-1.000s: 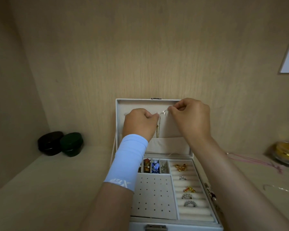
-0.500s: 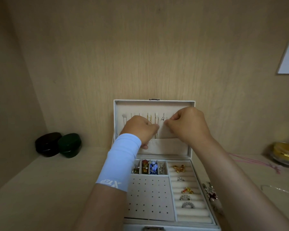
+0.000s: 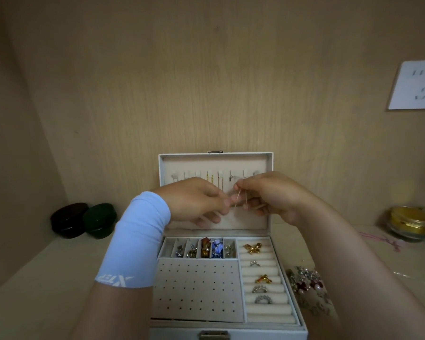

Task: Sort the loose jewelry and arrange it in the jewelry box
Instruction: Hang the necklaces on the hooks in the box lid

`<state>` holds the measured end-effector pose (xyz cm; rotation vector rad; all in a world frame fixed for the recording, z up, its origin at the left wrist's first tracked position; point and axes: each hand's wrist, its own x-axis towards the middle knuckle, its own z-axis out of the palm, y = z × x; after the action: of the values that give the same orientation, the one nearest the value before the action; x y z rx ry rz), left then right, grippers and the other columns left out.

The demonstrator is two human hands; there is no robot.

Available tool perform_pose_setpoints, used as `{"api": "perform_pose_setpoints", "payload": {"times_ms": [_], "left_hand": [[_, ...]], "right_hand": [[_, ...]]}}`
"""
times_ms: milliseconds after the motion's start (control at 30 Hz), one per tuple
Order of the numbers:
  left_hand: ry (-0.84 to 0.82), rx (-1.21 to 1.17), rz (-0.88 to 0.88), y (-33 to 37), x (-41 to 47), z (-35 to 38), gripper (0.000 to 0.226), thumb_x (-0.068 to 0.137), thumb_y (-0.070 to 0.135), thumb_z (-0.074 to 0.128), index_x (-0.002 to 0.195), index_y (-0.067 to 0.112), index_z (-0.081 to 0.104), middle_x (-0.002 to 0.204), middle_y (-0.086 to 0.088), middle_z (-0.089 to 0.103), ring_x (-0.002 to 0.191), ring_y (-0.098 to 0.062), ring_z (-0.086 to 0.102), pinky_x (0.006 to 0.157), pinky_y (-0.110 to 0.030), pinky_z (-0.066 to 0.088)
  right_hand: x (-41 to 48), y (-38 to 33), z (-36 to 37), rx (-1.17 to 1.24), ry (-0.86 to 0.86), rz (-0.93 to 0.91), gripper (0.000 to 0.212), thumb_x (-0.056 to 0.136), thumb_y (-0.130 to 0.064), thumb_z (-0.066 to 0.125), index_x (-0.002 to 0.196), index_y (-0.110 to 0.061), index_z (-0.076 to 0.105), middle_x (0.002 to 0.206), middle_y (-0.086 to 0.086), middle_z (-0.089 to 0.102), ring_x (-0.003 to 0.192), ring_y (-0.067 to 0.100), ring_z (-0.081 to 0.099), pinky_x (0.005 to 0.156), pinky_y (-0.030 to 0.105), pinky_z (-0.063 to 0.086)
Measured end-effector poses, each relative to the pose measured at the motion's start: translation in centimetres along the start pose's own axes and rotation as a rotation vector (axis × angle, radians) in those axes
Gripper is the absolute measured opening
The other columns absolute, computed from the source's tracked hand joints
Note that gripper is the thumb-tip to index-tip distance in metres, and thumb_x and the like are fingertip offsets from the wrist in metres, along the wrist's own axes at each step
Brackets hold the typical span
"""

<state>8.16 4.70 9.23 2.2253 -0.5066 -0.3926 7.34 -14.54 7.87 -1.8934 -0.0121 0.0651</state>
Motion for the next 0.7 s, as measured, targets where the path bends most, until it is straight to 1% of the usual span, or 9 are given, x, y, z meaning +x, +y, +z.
{"api": "perform_pose_setpoints", "payload": {"times_ms": [100, 167, 233, 300, 400, 500, 567, 633, 700], "left_hand": [[0.128, -0.022, 0.014, -0.2, 0.8, 0.4, 0.018, 0.096, 0.029, 0.059, 0.107, 0.020, 0.071, 0.102, -0.003, 0.075, 0.093, -0.021, 0.072, 0.074, -0.029, 0.058], [0.160, -0.077, 0.024, -0.5, 1.7, 1.4, 0.019, 0.096, 0.022, 0.060, 0.112, 0.018, 0.070, 0.100, -0.007, 0.074, 0.085, -0.020, 0.073, 0.070, -0.028, 0.058], [0.099, -0.207, 0.033, -0.6, 2.5, 2.5, 0.023, 0.098, 0.015, 0.058, 0.120, 0.011, 0.066, 0.107, -0.009, 0.072, 0.076, -0.015, 0.072, 0.064, -0.024, 0.058], [0.021, -0.344, 0.018, -0.5, 2.8, 3.5, 0.024, 0.100, 0.012, 0.055, 0.120, 0.005, 0.063, 0.111, -0.011, 0.072, 0.070, -0.013, 0.071, 0.064, -0.022, 0.058], [0.000, -0.438, -0.005, -0.6, 2.8, 3.8, 0.021, 0.099, 0.011, 0.055, 0.114, 0.002, 0.066, 0.100, -0.009, 0.076, 0.060, -0.010, 0.066, 0.059, -0.019, 0.055], [0.034, -0.387, -0.003, -0.4, 2.3, 3.3, 0.018, 0.097, 0.014, 0.059, 0.109, 0.006, 0.070, 0.093, -0.003, 0.077, 0.056, -0.009, 0.062, 0.054, -0.018, 0.052], [0.086, -0.289, 0.018, -0.1, 1.8, 2.9, 0.016, 0.097, 0.019, 0.061, 0.103, 0.015, 0.075, 0.092, 0.004, 0.076, 0.056, -0.009, 0.060, 0.051, -0.017, 0.049], [0.157, -0.192, 0.044, 0.3, 1.6, 2.5, 0.016, 0.096, 0.024, 0.062, 0.096, 0.024, 0.078, 0.089, 0.008, 0.073, 0.055, -0.007, 0.056, 0.050, -0.016, 0.044], [0.191, -0.142, 0.071, 0.6, 1.4, 2.5, 0.016, 0.095, 0.026, 0.062, 0.091, 0.027, 0.078, 0.083, 0.003, 0.068, 0.055, -0.005, 0.052, 0.051, -0.015, 0.040]], "right_hand": [[-0.1, -0.1, -0.7, -0.029, 0.010, -0.047, 0.019, 0.096, -0.028, 0.063, 0.101, -0.014, 0.074, 0.089, 0.005, 0.078, 0.070, 0.013, 0.064, 0.068, 0.032, 0.046], [0.0, -0.2, -0.8, -0.032, 0.033, -0.085, 0.017, 0.094, -0.029, 0.064, 0.095, -0.016, 0.076, 0.090, 0.007, 0.078, 0.073, 0.015, 0.069, 0.068, 0.032, 0.045], [0.1, -0.1, -0.7, -0.023, 0.042, -0.112, 0.018, 0.094, -0.028, 0.065, 0.092, -0.014, 0.076, 0.087, 0.010, 0.077, 0.073, 0.018, 0.069, 0.067, 0.031, 0.044], [0.1, -0.1, -0.6, -0.029, 0.039, -0.130, 0.018, 0.094, -0.026, 0.065, 0.090, -0.013, 0.076, 0.075, 0.008, 0.073, 0.066, 0.015, 0.063, 0.058, 0.025, 0.044], [0.1, 0.0, -0.7, -0.077, 0.058, -0.146, 0.017, 0.094, -0.027, 0.067, 0.085, -0.017, 0.077, 0.065, -0.004, 0.066, 0.056, 0.009, 0.056, 0.048, 0.020, 0.039], [0.3, 0.3, -1.2, -0.198, 0.055, -0.120, 0.019, 0.092, -0.025, 0.066, 0.088, -0.010, 0.077, 0.068, 0.001, 0.065, 0.057, 0.013, 0.052, 0.048, 0.024, 0.033], [0.1, 0.4, -1.6, -0.367, -0.020, -0.043, 0.024, 0.091, -0.024, 0.063, 0.094, -0.003, 0.076, 0.073, 0.004, 0.065, 0.059, 0.018, 0.049, 0.047, 0.025, 0.031], [-0.2, 0.6, -1.5, -0.499, -0.143, 0.009, 0.020, 0.092, -0.023, 0.063, 0.098, -0.009, 0.075, 0.073, -0.002, 0.067, 0.058, 0.016, 0.051, 0.047, 0.023, 0.034], [-0.3, 1.0, -0.9, -0.461, -0.270, -0.012, 0.013, 0.091, -0.017, 0.062, 0.098, -0.015, 0.073, 0.069, -0.004, 0.065, 0.059, 0.015, 0.054, 0.048, 0.023, 0.038]]}}
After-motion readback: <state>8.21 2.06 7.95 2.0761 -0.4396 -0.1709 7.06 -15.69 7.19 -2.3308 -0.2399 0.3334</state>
